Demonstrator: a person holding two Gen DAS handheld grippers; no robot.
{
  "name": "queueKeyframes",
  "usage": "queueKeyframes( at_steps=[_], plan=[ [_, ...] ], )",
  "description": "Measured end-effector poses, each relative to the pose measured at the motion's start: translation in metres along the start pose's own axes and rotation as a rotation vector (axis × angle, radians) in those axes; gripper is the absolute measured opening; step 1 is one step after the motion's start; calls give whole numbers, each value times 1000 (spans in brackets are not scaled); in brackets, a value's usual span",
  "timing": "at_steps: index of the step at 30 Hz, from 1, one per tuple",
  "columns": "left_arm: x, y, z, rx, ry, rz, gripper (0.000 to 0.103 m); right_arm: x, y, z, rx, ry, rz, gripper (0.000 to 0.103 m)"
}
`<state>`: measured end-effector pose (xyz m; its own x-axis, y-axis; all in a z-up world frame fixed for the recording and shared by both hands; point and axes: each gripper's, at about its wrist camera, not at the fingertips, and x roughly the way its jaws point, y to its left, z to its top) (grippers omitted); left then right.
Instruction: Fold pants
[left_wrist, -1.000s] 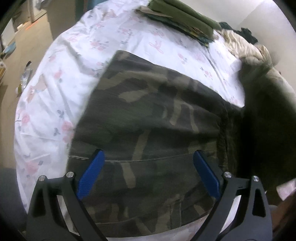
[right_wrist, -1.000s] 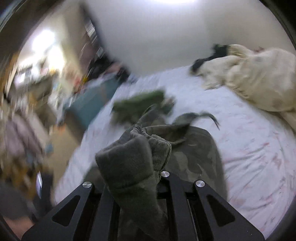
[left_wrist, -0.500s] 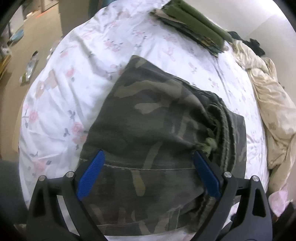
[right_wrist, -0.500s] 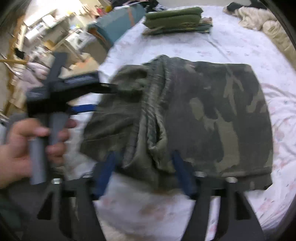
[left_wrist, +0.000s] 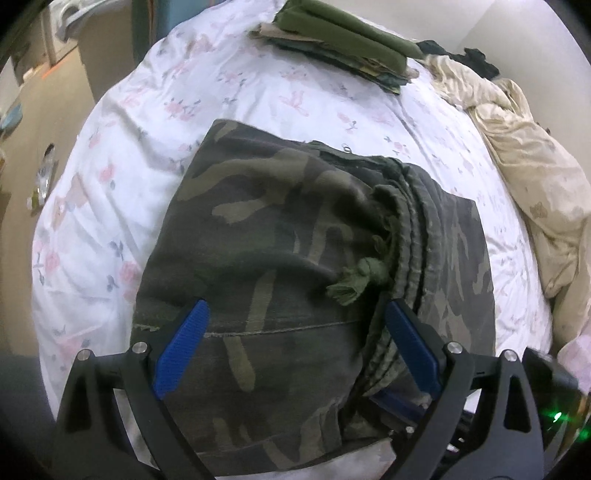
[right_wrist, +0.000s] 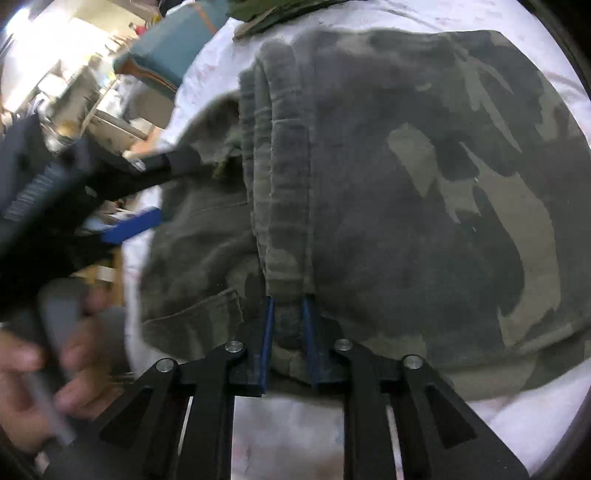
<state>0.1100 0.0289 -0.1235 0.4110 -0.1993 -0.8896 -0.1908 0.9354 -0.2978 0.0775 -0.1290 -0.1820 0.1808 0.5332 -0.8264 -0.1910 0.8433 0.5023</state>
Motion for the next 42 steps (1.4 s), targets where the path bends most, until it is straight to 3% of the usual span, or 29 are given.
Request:
queueKeyframes(
  at_steps=[3,7,11,12,13,15,17,19,21,25,28,30,34,37,38,42],
  plan=[
    [-2,-1,0,5,-9,-5,95,-17,-11,-1,65,-13,79,21],
    [-7,-8,0,31,-28,-10,95,-74,-31,5,77,-96,56,21],
    [-7,-14,0,53,-35,-5,95,-133,-96,27,201,-174,-182,21],
    [-7,-14,0,50,-33,-5,95,-136,-111,29,249,-150,-212,19],
    [-6,-13,0,45,-31,-6,95,-128,-138,32,335,-37,-288,15],
    [-6,-12,1,35,-31,4,95,-103,-163,27,414,114,-310,9],
    [-6,-10,2,31,-34,21,95,-73,-168,23,380,244,-433,3],
    [-9,-5,5,24,-48,49,95,-59,-156,25,302,280,-509,3],
    [-13,1,8,9,-61,78,95,-65,-148,30,278,295,-507,4],
    [-19,12,12,-32,-79,131,95,-101,-129,70,193,174,-527,7],
    [-22,17,16,-57,-100,142,95,-125,-128,120,193,-14,-379,7],
    [-22,18,18,-55,-109,151,95,-124,-128,150,169,-78,-353,7],
    [-18,20,20,-63,-89,153,95,-85,-137,190,159,-81,-330,7],
    [-16,24,22,-80,-77,150,95,-56,-162,209,173,-30,-442,7],
    [-16,24,23,-84,-75,150,95,-46,-173,211,193,-22,-465,1],
    [-15,23,25,-72,-82,164,95,-42,-190,211,251,-87,-433,0]
  ],
)
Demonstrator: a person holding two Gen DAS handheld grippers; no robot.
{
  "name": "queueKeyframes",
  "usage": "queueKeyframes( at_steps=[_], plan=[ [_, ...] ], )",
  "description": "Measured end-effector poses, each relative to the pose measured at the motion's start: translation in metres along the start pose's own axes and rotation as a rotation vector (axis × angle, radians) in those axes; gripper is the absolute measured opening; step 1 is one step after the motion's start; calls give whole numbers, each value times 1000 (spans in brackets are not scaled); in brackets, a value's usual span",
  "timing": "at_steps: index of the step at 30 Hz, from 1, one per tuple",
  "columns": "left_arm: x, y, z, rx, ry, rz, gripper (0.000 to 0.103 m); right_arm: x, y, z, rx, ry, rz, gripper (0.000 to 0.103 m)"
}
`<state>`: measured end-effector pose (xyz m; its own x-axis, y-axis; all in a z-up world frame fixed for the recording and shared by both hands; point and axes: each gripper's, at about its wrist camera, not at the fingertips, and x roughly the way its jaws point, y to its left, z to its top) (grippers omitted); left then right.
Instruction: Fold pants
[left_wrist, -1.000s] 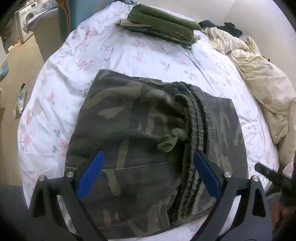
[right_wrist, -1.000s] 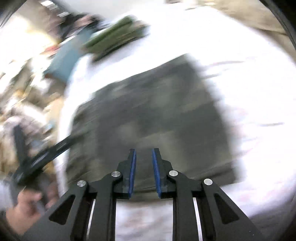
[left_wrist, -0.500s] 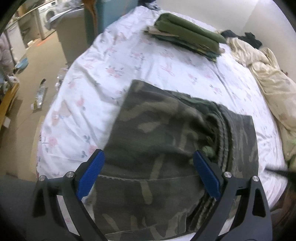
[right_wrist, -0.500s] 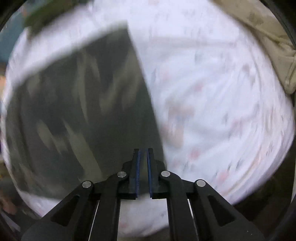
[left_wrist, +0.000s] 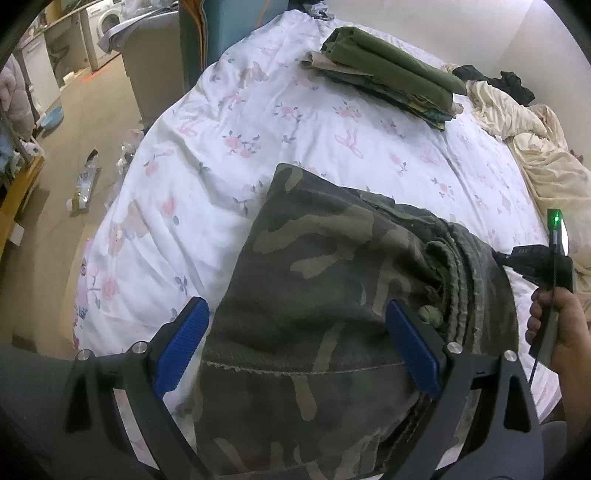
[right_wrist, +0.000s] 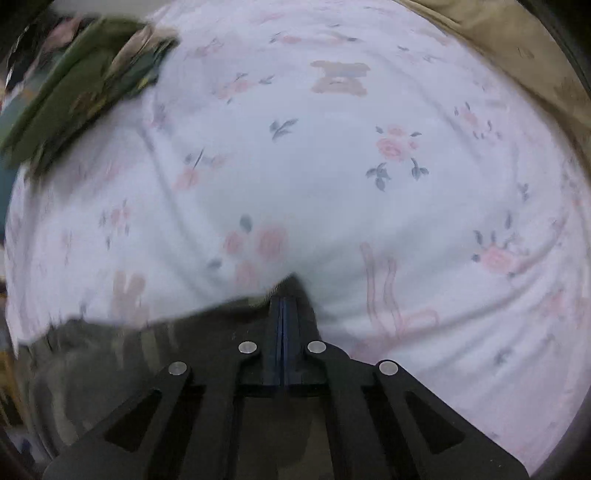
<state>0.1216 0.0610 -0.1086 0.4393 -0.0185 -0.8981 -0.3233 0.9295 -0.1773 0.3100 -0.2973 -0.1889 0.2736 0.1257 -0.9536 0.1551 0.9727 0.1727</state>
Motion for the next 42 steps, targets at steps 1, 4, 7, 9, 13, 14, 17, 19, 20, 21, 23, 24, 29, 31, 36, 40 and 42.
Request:
queueKeyframes(
  at_steps=[1,4,7,9,13,14,17,19,20,21,23,24,29,31,36,40,42],
  plan=[
    [0,0,0,1,0,5,95,-4,0,-1,0,-1,8,0],
    [1,1,1,-16,13,-4,95,-43,-12,-10,17,-56,101,5],
    [0,-1,3,-7,-2,13,95,-87,-37,-32,89,-92,213,13],
    [0,-4,4,4,-10,32,95,-101,-48,-47,112,-77,250,58],
    [-5,-4,3,4,-19,11,95,-116,-66,-90,122,-50,242,64],
    [-6,-3,2,4,-19,5,95,-112,-69,-96,123,-30,232,64],
    [-8,0,0,-3,-20,3,95,-93,-75,-118,93,68,173,64],
    [-8,2,0,-14,-18,5,95,-79,-79,-128,83,138,141,64],
    [-8,3,1,-21,-14,0,95,-76,-82,-137,76,170,133,62],
    [-8,4,2,-29,-8,-8,95,-69,-80,-145,56,197,129,60],
    [-10,4,5,-30,-12,-21,95,-64,-75,-155,19,208,134,49],
    [-13,5,7,-24,-23,-20,95,-63,-71,-159,-9,205,133,36],
    [-22,9,10,-2,-66,10,95,-93,-57,-165,-65,88,146,10],
    [-20,14,10,-19,-46,6,95,-122,-45,-168,-82,-7,199,8],
    [-22,14,7,-5,-4,-22,95,-176,-11,-180,-156,-186,342,7],
    [-33,-5,10,62,32,-61,95,-196,18,-192,-241,-253,455,7],
    [-43,-25,12,113,42,-95,95,-198,35,-197,-304,-265,482,7]
  ],
)
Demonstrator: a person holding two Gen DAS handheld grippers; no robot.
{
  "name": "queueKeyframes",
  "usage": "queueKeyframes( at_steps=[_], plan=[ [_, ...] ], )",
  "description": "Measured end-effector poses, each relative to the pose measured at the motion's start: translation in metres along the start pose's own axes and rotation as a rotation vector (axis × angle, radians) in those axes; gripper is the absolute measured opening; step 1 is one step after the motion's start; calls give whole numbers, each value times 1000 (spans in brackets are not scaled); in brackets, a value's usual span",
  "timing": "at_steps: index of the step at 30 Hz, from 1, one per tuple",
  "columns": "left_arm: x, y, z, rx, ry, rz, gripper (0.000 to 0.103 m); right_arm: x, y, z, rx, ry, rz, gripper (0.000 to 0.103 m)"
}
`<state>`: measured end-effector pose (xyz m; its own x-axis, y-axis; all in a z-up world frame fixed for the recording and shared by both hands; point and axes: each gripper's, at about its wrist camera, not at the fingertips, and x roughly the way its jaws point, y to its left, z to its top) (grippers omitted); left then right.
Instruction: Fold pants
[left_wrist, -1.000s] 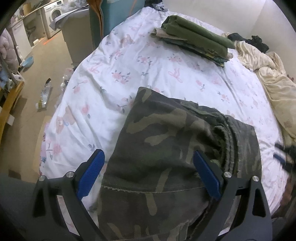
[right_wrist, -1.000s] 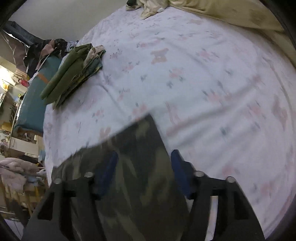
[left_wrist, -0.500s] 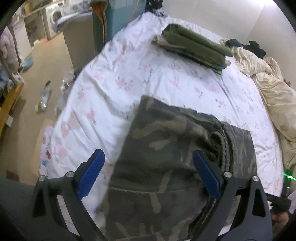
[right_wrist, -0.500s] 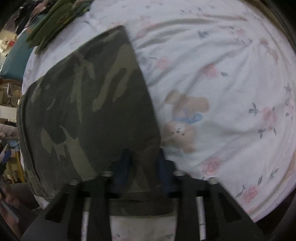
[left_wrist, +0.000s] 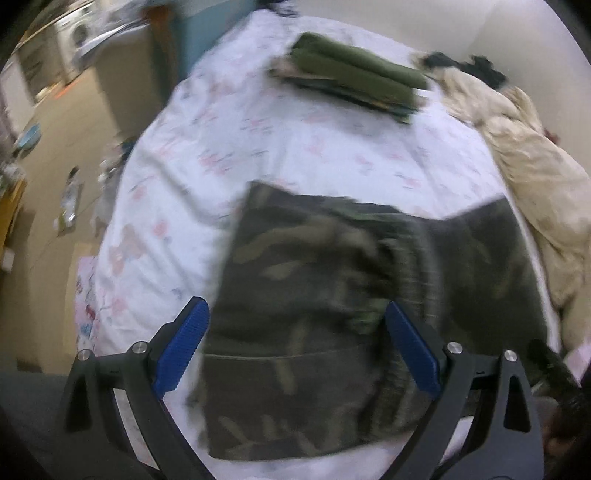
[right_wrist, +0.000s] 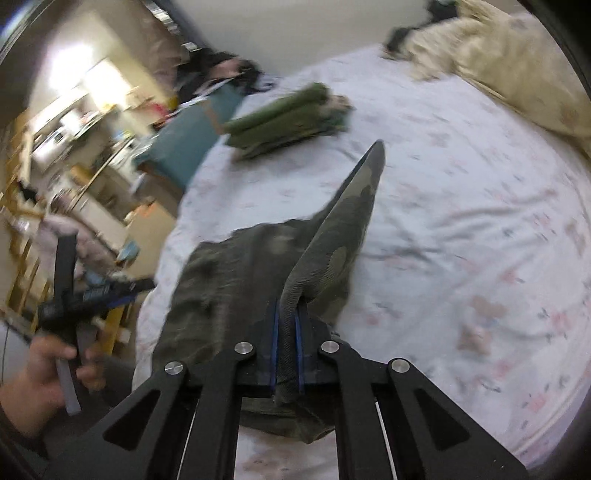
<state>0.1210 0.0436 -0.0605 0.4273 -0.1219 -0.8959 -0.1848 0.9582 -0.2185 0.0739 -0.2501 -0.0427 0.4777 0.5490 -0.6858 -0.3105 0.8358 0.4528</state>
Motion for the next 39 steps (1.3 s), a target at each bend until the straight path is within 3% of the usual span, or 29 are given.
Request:
queueKeyframes(
  at_steps=[5,8,11,13,15,16,17,19,22,26,29,31,32,34,39],
  plan=[
    [3,-77,1,131,116,-143,95,9,31,-10,-126,19,1,7],
    [17,-119,3,156,169,-206,95,12,44,-15,-172,16,-7,7],
    [33,-143,5,157,237,-246,94,12,51,-21,-211,20,-26,7],
    [46,-155,7,185,278,-222,91,12,55,-23,-230,21,-18,7],
    [54,-159,7,188,292,-199,76,13,55,-23,-235,19,-6,7],
    [57,-161,6,188,308,-209,62,14,54,-23,-236,19,0,7],
    [59,-162,4,192,325,-224,40,17,53,-22,-238,20,3,7],
    [58,-164,1,229,334,-225,12,21,55,-21,-238,35,12,7],
    [50,-158,2,245,317,-219,9,23,54,-20,-193,69,87,14],
    [42,-127,17,197,304,-217,7,6,50,-17,-137,87,333,21],
    [31,-109,25,201,310,-251,6,-11,41,-12,-115,-10,323,24],
    [18,-101,30,208,292,-276,6,-9,28,-7,-66,-49,227,28],
    [13,-97,31,205,284,-285,6,4,23,-6,-46,-11,177,28],
    [5,-86,33,200,263,-288,6,30,27,-10,-44,86,182,27],
    [-4,-40,31,110,228,-268,5,78,93,-33,-218,250,349,25]
  ],
)
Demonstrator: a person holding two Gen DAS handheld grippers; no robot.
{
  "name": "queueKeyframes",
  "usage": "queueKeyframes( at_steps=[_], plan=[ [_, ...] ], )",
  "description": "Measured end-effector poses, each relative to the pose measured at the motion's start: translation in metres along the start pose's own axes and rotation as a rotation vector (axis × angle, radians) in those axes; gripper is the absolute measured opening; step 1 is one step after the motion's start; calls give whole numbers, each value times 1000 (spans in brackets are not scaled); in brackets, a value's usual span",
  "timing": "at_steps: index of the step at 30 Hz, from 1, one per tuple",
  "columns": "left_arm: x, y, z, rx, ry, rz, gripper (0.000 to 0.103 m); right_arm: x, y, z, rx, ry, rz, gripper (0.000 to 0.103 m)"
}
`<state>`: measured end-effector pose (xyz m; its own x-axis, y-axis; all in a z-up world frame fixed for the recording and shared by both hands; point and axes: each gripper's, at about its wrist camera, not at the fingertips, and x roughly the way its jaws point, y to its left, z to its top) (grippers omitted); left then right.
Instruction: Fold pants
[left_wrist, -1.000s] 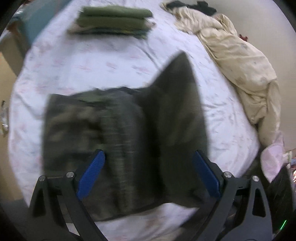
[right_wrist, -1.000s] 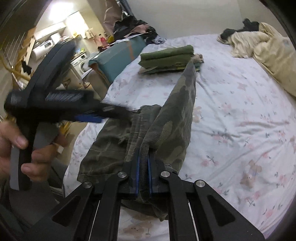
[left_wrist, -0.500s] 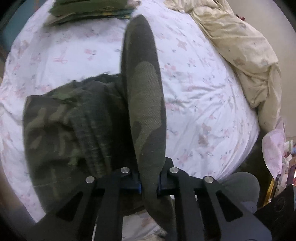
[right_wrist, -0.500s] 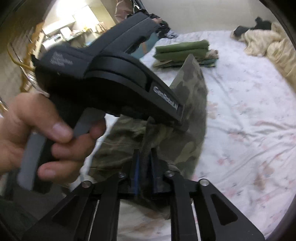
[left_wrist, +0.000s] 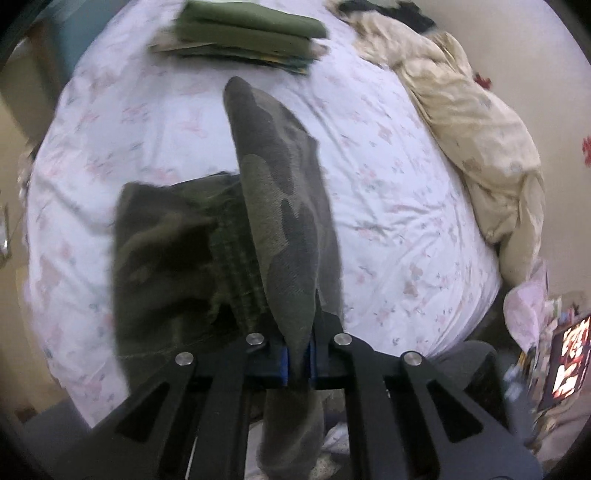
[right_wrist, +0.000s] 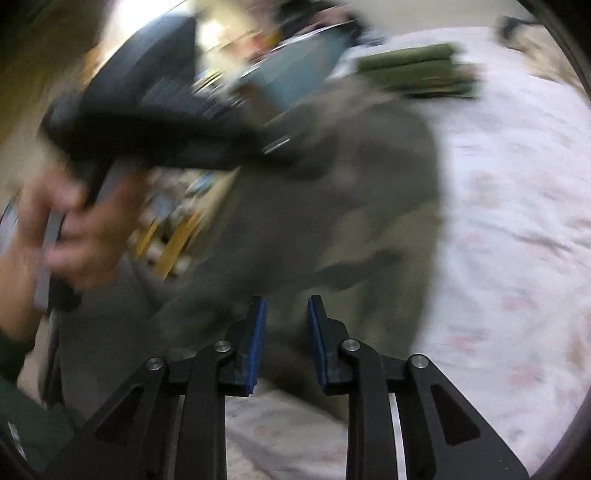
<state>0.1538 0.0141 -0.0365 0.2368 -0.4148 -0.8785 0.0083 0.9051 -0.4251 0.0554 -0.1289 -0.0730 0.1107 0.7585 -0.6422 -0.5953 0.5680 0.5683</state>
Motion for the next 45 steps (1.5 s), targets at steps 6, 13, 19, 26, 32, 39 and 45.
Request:
queueKeyframes(
  at_steps=[6,13,19,26,32,39,45],
  plan=[
    [-32,67,-17,-59,-49,77,5,6,4,-1,-25,-8,53,27],
    [0,104,-24,-32,27,186,6,-25,-46,19,154,-170,-129,28],
    [17,118,-27,-22,68,248,6,27,-61,36,103,-66,-257,28],
    [36,134,-28,-41,109,339,6,44,-31,38,7,-29,-221,28],
    [46,130,-28,-5,127,378,9,81,-34,38,-25,67,-262,27],
    [27,139,-28,-90,13,521,34,102,-47,40,40,98,-279,25],
    [-10,102,-21,25,-241,344,45,97,-61,40,111,86,-213,25]
  ],
)
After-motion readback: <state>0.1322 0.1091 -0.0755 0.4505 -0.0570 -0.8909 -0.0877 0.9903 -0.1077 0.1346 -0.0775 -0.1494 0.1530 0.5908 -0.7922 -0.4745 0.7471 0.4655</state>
